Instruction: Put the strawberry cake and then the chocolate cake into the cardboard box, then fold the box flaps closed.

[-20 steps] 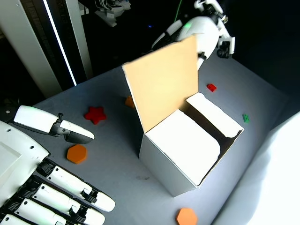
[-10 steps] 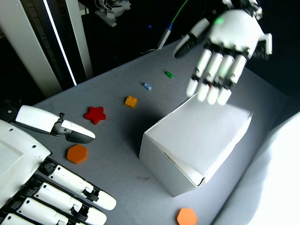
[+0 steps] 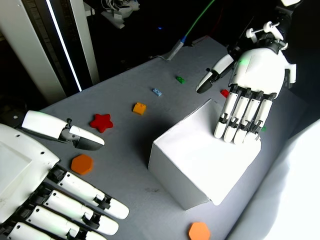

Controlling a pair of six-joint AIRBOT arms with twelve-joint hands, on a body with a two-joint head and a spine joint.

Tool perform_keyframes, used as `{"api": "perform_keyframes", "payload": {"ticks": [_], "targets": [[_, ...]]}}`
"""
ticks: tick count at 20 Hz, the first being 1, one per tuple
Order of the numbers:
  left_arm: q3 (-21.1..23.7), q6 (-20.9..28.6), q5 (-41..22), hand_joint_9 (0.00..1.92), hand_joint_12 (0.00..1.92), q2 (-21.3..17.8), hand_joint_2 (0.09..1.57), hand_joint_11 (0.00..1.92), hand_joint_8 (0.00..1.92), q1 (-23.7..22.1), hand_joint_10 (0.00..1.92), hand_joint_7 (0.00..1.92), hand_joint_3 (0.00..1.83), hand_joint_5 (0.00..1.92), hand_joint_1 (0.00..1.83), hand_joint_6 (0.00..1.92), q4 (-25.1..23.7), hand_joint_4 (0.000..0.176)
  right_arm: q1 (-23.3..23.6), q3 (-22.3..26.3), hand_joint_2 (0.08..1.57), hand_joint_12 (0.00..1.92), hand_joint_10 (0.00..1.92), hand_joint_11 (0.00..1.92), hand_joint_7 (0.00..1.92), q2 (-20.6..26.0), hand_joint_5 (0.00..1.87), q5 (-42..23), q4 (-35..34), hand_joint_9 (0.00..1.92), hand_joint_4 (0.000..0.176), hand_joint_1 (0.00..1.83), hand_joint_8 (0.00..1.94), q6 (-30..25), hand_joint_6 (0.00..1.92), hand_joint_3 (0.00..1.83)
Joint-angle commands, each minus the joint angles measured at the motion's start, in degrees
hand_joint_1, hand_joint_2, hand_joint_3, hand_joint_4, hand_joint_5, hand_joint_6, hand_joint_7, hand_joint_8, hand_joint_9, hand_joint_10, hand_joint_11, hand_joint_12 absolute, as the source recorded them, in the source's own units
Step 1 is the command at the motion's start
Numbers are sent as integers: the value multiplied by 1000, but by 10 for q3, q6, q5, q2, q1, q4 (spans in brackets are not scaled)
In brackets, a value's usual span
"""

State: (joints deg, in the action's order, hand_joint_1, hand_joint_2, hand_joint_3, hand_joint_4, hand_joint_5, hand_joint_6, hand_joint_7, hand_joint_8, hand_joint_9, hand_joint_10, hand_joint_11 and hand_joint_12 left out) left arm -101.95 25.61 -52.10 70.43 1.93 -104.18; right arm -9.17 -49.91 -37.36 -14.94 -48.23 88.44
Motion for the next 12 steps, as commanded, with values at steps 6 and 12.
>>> {"api": "perform_keyframes", "payload": {"ticks": [6, 12], "targets": [[30, 8, -12, 244, 759, -45, 1147, 0, 2, -50, 4, 242, 7, 262, 0, 3, -1, 0, 7, 0, 1236, 10, 11, 20, 127, 9, 120, -52, 8, 94, 0, 0, 3, -3, 6, 1], [116, 26, -23, 291, 845, -143, 1165, 0, 7, -73, 12, 280, 7, 289, 0, 6, -27, 0, 7, 2, 1216, 318, 7, 1, 234, 10, 222, -52, 9, 208, 0, 0, 12, 6, 19, 2]]}}
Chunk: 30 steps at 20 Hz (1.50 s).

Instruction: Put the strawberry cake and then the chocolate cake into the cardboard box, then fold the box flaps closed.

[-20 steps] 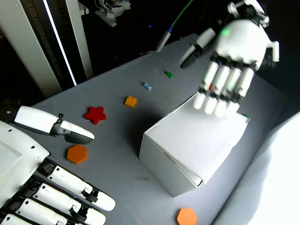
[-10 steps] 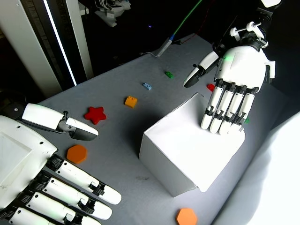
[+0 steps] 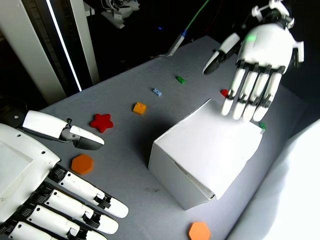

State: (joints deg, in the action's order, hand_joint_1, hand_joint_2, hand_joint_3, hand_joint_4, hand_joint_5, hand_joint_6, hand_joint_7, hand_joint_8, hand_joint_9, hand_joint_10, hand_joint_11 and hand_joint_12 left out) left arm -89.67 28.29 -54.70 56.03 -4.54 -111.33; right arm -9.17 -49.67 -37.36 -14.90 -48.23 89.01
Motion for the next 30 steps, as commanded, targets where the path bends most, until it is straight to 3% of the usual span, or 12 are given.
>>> {"api": "perform_keyframes", "payload": {"ticks": [1, 2, 4, 6, 8, 9, 10, 11, 12, 14, 19, 30], "targets": [[9, 3, 1, 303, 854, -16, 1167, 0, 8, -6, 15, 288, 7, 290, 0, 6, 37, 0, 7, -1, 1215, 397, 11, 0, 253, 10, 246, -52, 9, 228, 0, 0, 10, 1, 19, 1], [27, 5, 0, 365, 958, -34, 1170, 0, 18, 0, 29, 348, 5, 324, 0, 13, 37, 0, 7, -1, 1216, 562, 22, 0, 326, 10, 320, -52, 9, 269, 0, 0, 23, 1, 36, 1], [63, 7, -1, 585, 1272, -67, 1189, 79, 30, 16, 68, 575, 4, 456, 0, 23, 37, 0, 7, -1, 1219, 1178, 93, 0, 509, 10, 430, -52, 9, 487, 0, 13, 49, 1, 49, 0], [105, 8, -1, 787, 1456, -104, 1208, 195, 46, 33, 158, 801, 2, 633, 12, 30, 37, 0, 7, 0, 1215, 1475, 250, 101, 790, 10, 623, -52, 9, 722, 0, 35, 66, 2, 53, 0], [148, 8, -1, 784, 1531, -135, 1217, 308, 72, 56, 613, 1015, 1, 875, 127, 25, 36, 0, 7, 0, 1216, 1657, 869, 270, 1002, 10, 854, -52, 10, 637, 0, 101, 93, 2, 44, 1], [169, 8, -1, 734, 1646, -150, 1244, 328, 141, 63, 959, 1115, 3, 973, 120, 46, 34, 0, 7, 0, 1228, 1702, 1019, 324, 1086, 10, 959, -52, 10, 674, 0, 85, 122, 2, 71, 2], [188, 8, -1, 748, 1834, -163, 1269, 407, 586, 67, 1377, 1105, 3, 1067, 108, 157, 32, 0, 7, 0, 1261, 1787, 1244, 436, 1160, 10, 1007, -52, 10, 786, 0, 35, 356, 2, 338, 8], [211, 8, -1, 793, 1904, -179, 1284, 515, 959, 70, 1596, 1058, 2, 1009, 88, 553, 31, 0, 7, 0, 1303, 1871, 1448, 508, 1131, 10, 919, -52, 10, 844, 0, 6, 721, 2, 805, 5], [229, 8, 0, 893, 1918, -192, 1319, 675, 1214, 72, 1702, 1070, 6, 934, 45, 1041, 29, 0, 7, 0, 1345, 1911, 1628, 677, 1194, 10, 952, -52, 10, 979, 0, 0, 989, 2, 1086, 7], [260, 8, 0, 1070, 1921, -215, 1394, 988, 1561, 76, 1829, 1119, 12, 954, 85, 1483, 26, 0, 7, 0, 1430, 1921, 1867, 1044, 1247, 10, 1034, -52, 10, 1158, 0, 48, 1467, 2, 1477, 12], [299, 9, -2, 1225, 1921, -253, 1476, 1227, 1882, 103, 1921, 1206, 8, 1072, 382, 1896, 26, 0, 7, 8, 1517, 1921, 1921, 1274, 1265, 11, 1057, -52, 54, 1260, 0, 407, 1821, 2, 1856, 14], [273, 20, -13, 1219, 1921, -302, 1460, 1221, 1921, 103, 1921, 1192, 0, 1051, 495, 1921, 51, 0, 6, 31, 1499, 1921, 1921, 1280, 1257, 15, 1041, -52, 113, 1264, 0, 481, 1871, 2, 1883, 5]]}}
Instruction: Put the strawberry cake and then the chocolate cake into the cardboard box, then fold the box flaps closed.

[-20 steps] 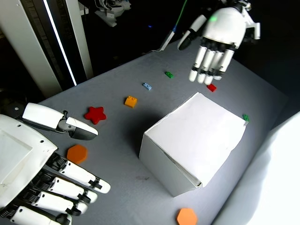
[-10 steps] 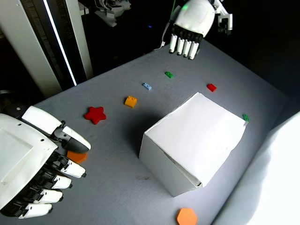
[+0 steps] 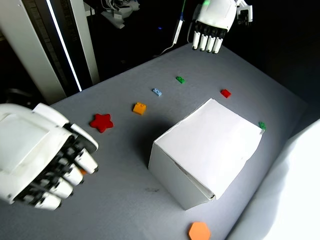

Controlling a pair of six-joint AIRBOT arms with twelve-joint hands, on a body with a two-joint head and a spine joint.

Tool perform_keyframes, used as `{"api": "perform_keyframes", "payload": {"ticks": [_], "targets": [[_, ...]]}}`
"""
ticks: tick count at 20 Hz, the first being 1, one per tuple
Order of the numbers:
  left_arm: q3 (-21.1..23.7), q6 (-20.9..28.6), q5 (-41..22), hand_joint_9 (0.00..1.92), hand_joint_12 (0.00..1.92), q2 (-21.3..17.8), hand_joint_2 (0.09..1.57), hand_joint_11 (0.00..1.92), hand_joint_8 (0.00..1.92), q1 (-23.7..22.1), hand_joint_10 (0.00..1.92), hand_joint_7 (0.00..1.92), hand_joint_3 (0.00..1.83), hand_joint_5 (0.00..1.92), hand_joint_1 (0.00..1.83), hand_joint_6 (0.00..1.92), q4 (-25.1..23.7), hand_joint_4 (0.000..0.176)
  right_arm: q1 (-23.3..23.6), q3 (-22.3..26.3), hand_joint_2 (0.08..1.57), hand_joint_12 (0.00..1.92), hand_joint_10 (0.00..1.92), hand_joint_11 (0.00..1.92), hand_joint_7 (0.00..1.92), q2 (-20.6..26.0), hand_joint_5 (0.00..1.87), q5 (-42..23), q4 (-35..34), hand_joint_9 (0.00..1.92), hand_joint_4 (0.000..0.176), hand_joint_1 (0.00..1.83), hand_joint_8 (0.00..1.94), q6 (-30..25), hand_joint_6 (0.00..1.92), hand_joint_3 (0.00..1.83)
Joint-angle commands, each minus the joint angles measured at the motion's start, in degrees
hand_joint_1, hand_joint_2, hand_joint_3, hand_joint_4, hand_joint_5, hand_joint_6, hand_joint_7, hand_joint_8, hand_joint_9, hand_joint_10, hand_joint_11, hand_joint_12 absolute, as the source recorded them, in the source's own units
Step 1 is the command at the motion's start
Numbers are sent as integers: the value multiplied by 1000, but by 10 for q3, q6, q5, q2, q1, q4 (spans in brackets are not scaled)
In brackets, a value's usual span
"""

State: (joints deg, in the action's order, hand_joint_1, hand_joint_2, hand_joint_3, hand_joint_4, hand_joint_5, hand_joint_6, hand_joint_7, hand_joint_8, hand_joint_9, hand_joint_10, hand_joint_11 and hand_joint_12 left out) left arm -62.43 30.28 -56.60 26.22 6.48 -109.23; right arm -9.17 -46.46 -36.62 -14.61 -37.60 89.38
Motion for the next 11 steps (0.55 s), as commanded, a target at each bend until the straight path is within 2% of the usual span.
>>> {"api": "perform_keyframes", "payload": {"ticks": [1, 3, 5, 6, 9, 10, 11], "targets": [[-8, 2, 6, 1177, 1921, -2, 1485, 1169, 1853, -7, 1921, 1173, 5, 1019, 406, 1858, 30, 0, 5, 0, 1508, 1921, 1921, 1270, 1267, 7, 1044, -56, 23, 1266, 0, 431, 1847, -2, 1886, 7], [-17, 3, 3, 1167, 1921, 1, 1498, 1151, 1809, -12, 1921, 1179, 9, 1022, 357, 1820, 30, 0, 3, 3, 1500, 1921, 1921, 1256, 1266, 7, 1038, -56, 54, 1263, 0, 414, 1839, -2, 1885, 2], [-22, 5, -2, 1209, 1921, 2, 1469, 1192, 1914, -19, 1921, 1191, 0, 1050, 441, 1915, 30, 0, 0, 4, 1494, 1921, 1921, 1260, 1266, 4, 1056, -61, 95, 1268, 0, 493, 1863, -2, 1892, 0], [-26, 9, -4, 1215, 1921, 4, 1466, 1196, 1920, -24, 1921, 1196, 0, 1057, 452, 1920, 30, 0, -22, 4, 1495, 1921, 1921, 1261, 1265, -4, 1058, -106, 159, 1268, 0, 497, 1867, -6, 1893, 0], [-32, 11, -7, 1211, 1921, 5, 1458, 1203, 1921, -29, 1921, 1189, 0, 1061, 484, 1921, 30, 0, -47, 3, 1482, 1921, 1921, 1253, 1261, -14, 1058, -145, 234, 1256, 0, 524, 1840, -22, 1853, 0], [-34, 12, -7, 1200, 1921, 5, 1462, 1190, 1921, -29, 1921, 1177, 0, 1032, 475, 1921, 30, 0, -51, 3, 1474, 1921, 1921, 1241, 1253, -17, 1068, -145, 267, 1246, 0, 538, 1845, -36, 1869, 0], [-35, 12, -7, 1200, 1921, 6, 1460, 1187, 1921, -30, 1921, 1177, 0, 1034, 473, 1921, 30, 0, -56, 2, 1477, 1921, 1921, 1242, 1246, -21, 1063, -145, 316, 1242, 0, 535, 1851, -72, 1876, 0]]}}
